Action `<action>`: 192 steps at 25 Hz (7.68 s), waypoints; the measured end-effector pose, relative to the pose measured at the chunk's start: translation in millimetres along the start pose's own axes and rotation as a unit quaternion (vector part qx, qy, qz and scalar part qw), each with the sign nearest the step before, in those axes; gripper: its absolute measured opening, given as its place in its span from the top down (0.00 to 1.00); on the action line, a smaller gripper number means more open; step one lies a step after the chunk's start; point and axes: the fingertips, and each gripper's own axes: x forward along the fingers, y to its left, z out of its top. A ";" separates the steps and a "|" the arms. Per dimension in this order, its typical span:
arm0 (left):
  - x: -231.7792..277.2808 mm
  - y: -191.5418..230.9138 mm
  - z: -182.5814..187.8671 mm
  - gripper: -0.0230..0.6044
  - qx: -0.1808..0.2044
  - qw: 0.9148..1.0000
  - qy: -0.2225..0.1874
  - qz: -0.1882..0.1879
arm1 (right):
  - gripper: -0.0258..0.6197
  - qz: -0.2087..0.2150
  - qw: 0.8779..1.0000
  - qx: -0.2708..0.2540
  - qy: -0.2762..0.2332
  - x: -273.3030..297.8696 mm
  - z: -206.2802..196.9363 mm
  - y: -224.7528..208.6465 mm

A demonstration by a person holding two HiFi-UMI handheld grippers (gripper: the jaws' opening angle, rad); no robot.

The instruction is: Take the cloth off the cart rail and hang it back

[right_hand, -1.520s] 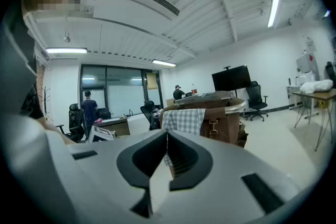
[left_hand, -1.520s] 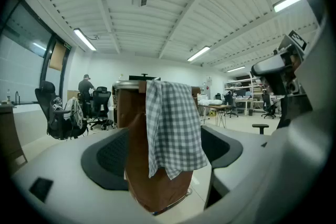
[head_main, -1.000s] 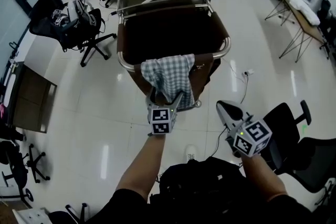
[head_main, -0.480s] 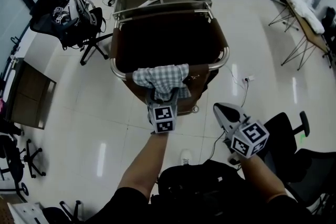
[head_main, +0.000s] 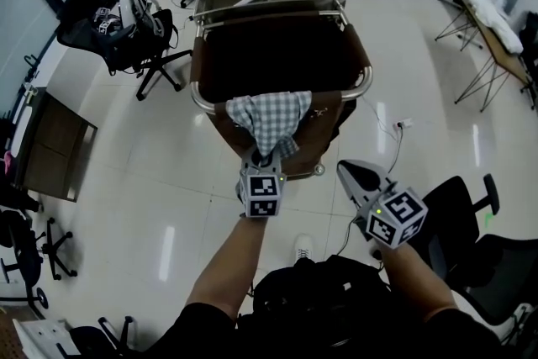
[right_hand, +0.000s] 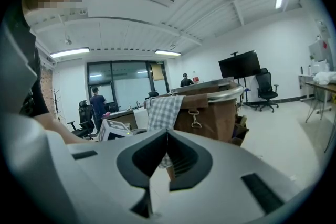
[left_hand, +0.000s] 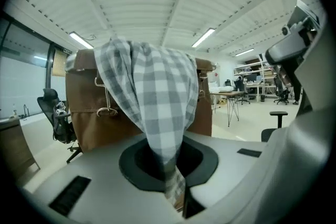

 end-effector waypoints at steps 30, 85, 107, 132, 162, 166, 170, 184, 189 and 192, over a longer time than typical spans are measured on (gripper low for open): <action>-427.1 134.9 5.3 0.93 -0.003 0.990 -0.093 0.110 | 0.93 0.018 0.999 0.004 -0.050 -47.3 -26.2 250.5; -371.3 42.2 87.2 0.93 0.007 0.985 -0.157 -0.068 | 0.93 -0.072 0.992 -0.014 -0.103 -100.9 2.5 245.1; -223.9 37.0 303.4 0.93 0.069 0.969 -0.225 -0.069 | 0.93 -0.045 0.984 -0.063 -0.162 -56.6 154.1 114.6; 82.9 84.5 315.1 0.72 0.059 0.996 -0.072 0.003 | 0.93 -0.022 0.993 -0.017 -0.111 -2.4 138.0 -71.0; 28.1 101.3 217.0 0.53 0.067 0.996 0.063 -0.011 | 0.93 -0.012 0.994 0.003 -0.112 1.7 116.9 -18.9; 6.3 97.5 218.3 0.53 0.072 0.996 0.045 -0.012 | 0.93 -0.017 0.993 0.002 -0.115 -7.0 112.2 -1.1; -20.2 90.2 228.3 0.53 0.073 0.997 0.002 -0.020 | 0.93 -0.021 0.992 0.001 -0.122 -13.0 110.5 18.2; -183.8 61.6 224.3 0.96 -0.004 0.984 -0.152 -0.093 | 0.94 0.013 0.989 0.017 -0.144 -17.3 95.8 132.2; -250.7 60.6 192.8 0.96 0.000 0.983 -0.154 -0.097 | 0.94 0.005 0.990 0.021 -0.137 -22.8 79.0 173.9; -285.8 59.3 170.2 0.96 0.030 0.982 -0.160 -0.096 | 0.94 -0.002 0.990 0.033 -0.137 -34.3 66.3 194.0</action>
